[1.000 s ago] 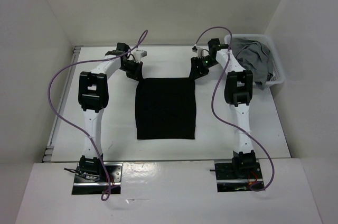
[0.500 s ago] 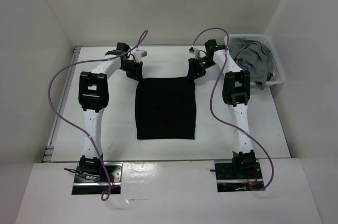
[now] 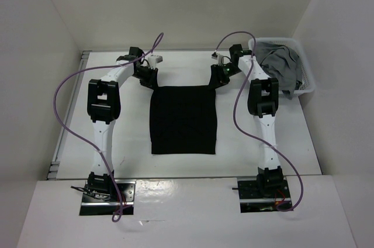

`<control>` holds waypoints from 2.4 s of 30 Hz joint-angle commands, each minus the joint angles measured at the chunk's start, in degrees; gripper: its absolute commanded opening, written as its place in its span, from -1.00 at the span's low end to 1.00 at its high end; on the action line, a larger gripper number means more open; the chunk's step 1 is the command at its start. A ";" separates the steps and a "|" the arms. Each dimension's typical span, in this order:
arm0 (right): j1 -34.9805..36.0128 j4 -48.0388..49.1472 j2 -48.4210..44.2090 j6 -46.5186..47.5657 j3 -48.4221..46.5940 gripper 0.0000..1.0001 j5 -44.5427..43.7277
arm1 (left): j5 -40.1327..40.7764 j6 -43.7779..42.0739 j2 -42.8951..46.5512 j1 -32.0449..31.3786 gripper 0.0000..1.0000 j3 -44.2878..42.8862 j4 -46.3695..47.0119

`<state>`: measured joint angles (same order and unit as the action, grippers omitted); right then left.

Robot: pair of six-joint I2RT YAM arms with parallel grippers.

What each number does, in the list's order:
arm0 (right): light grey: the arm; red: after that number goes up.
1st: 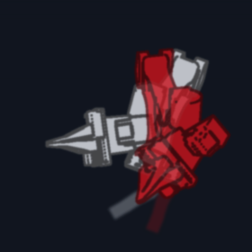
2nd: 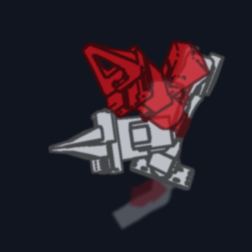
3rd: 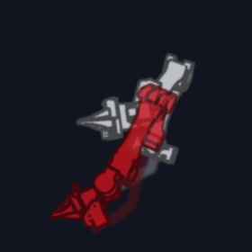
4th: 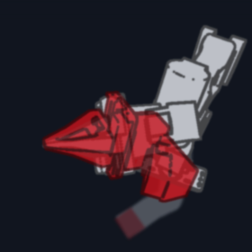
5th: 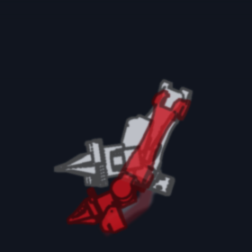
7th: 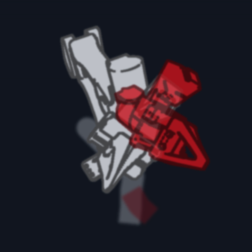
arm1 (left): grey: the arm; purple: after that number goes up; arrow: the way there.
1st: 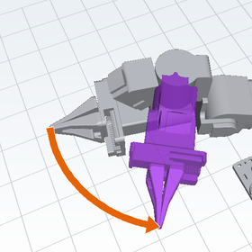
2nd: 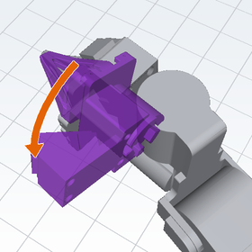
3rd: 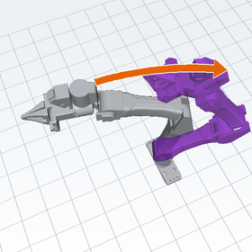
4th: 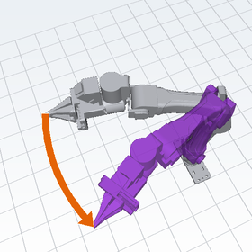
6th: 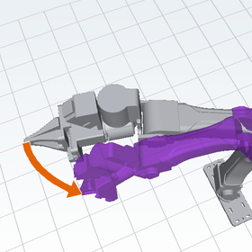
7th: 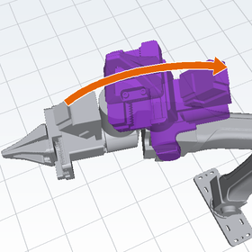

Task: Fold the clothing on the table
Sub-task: Fold the skirt

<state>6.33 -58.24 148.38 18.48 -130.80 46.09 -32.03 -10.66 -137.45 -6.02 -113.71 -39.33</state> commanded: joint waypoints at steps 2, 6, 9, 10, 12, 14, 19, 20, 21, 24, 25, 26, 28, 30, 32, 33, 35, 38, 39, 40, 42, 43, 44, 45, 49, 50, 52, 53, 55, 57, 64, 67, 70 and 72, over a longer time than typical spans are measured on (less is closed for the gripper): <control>-0.53 -1.88 1.13 1.47 2.04 0.00 -4.25 | 0.48 -2.18 -2.65 0.40 -0.74 -1.69 -1.27; -0.53 -1.88 1.13 1.47 2.04 0.00 -3.72 | 0.48 -2.18 -3.18 0.40 -0.74 -1.69 -1.80; -0.53 -1.88 1.13 1.47 2.04 -0.04 -3.72 | 0.48 -2.18 -3.18 0.40 -0.74 -1.69 -1.80; -0.53 -1.88 1.13 1.47 2.04 -0.07 -3.72 | 0.48 -2.18 -3.18 0.40 -0.74 -1.69 -1.80; -0.53 -1.88 1.13 1.47 2.04 -0.12 -3.72 | 0.48 -2.18 -3.18 0.40 -0.74 -1.69 -1.80; -1.05 -1.88 1.13 1.47 2.04 -0.15 -3.72 | 0.48 -2.18 -3.18 0.40 -0.74 -1.69 -1.80; -1.67 -1.88 1.13 1.47 2.04 -0.32 -4.25 | 0.48 -2.70 -3.18 0.40 -0.74 -1.17 -1.80; -1.67 -1.88 1.13 1.47 2.57 -0.32 -4.25 | 0.48 -2.70 -3.18 0.40 -0.74 -1.16 -1.80; -1.67 -1.88 1.13 1.47 2.57 -0.36 -4.25 | 0.48 -2.70 -3.18 0.40 -0.74 -1.16 -1.80; -2.20 -1.88 0.60 1.47 2.57 -0.42 -4.25 | 0.48 -2.70 -3.18 0.40 -0.74 -1.16 -1.80; -2.20 -1.88 0.60 1.47 2.57 -0.48 -4.25 | 0.48 -2.70 -3.18 0.40 -0.74 -1.16 -1.80; -2.20 -1.88 0.60 1.47 2.57 -0.55 -4.25 | 0.48 -2.70 -3.18 0.40 -0.74 -1.16 -1.80; -2.20 -1.88 0.60 1.47 2.57 -0.58 -4.25 | 0.48 -2.70 -3.18 0.40 -0.74 -1.16 -1.80; -2.20 -1.36 0.60 1.47 2.57 -0.61 -4.25 | 0.48 -2.70 -3.18 0.40 -0.74 -1.16 -2.32; -2.20 -1.35 0.60 1.47 2.57 -0.69 -4.25 | 0.48 -2.70 -3.18 0.40 -0.74 -1.16 -2.33; -2.20 -1.35 0.60 0.95 2.57 -0.74 -4.25 | 0.48 -2.70 -3.18 0.40 -0.74 -1.16 -2.33; -2.20 -1.35 0.60 0.94 2.04 -0.84 -4.25 | 0.48 -2.70 -3.18 0.40 -0.74 -1.16 -2.33; -2.20 -1.87 0.08 0.94 0.72 -0.98 -4.77 | 0.48 -2.70 -2.65 0.40 -0.82 -2.39 -2.94; -2.20 -1.88 0.07 0.42 0.03 -0.98 -4.78 | 0.48 -2.70 -2.65 0.40 -0.87 -3.35 -3.55; -2.20 -1.88 -0.54 0.42 -0.76 -1.00 -4.78 | 0.48 -2.70 -2.65 0.40 -0.90 -3.97 -3.56; -2.20 -1.88 -1.07 -0.11 -1.64 -1.00 -5.30 | 0.48 -2.70 -2.12 0.40 -0.98 -5.90 -4.09; -2.20 -1.88 -1.59 -0.11 -2.52 -1.00 -5.83 | 0.48 -2.70 -2.12 0.40 -1.00 -6.69 -4.87; -2.20 -1.88 -2.21 -0.11 -2.53 -1.00 -5.83 | 0.48 -3.23 -2.12 0.40 -1.00 -7.31 -4.88; -2.20 -1.88 -2.21 -0.63 -3.14 -1.00 -6.53 | 0.48 -3.23 -1.60 0.40 -1.00 -8.01 -5.40; -1.14 -1.88 -5.11 -1.16 -3.76 -1.00 -9.69 | 0.48 -3.85 -0.89 0.40 -1.00 -10.04 -6.46; -0.53 -1.18 -6.59 -1.69 -3.76 -1.00 -10.22 | 0.48 -3.85 -0.11 -0.21 -1.00 -10.04 -6.46; -0.53 -0.39 -7.92 -1.69 -3.76 -1.00 -11.71 | 1.00 -3.85 1.39 -0.22 -1.00 -9.42 -5.93; 0.00 0.31 -9.06 -2.30 -3.76 -1.00 -12.33 | 1.01 -3.85 2.44 -0.22 -1.00 -8.55 -5.24; 0.61 0.93 -9.60 -2.92 -3.76 -1.00 -14.34 | 1.53 -4.37 3.23 -0.75 -1.00 -7.93 -4.61; 1.14 1.46 -11.00 -3.71 -4.37 -1.00 -16.45 | 1.53 -4.37 3.77 -0.75 -1.00 -7.93 -4.61; 2.81 -0.29 -10.39 -4.86 -13.24 -1.00 -21.47 | 2.06 -4.37 5.34 -0.75 -1.00 -12.67 -4.61; 3.34 -2.93 -9.77 -4.86 -16.50 -1.00 -22.79 | 1.53 -4.37 7.01 -0.75 -1.00 -13.29 -4.61; 3.34 -4.08 -9.24 -4.33 -16.50 -1.00 -23.40 | -0.39 -4.99 9.38 -0.75 -1.00 -12.24 -5.23; 3.34 -4.08 -10.64 -3.80 -15.72 -1.00 -23.41 | -1.02 -6.65 11.67 -0.75 -1.00 -9.88 -5.23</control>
<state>9.26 -59.79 141.75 14.31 -145.43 24.51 -30.63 -14.15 -131.90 -6.96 -124.18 -44.23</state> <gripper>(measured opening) 0.010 0.072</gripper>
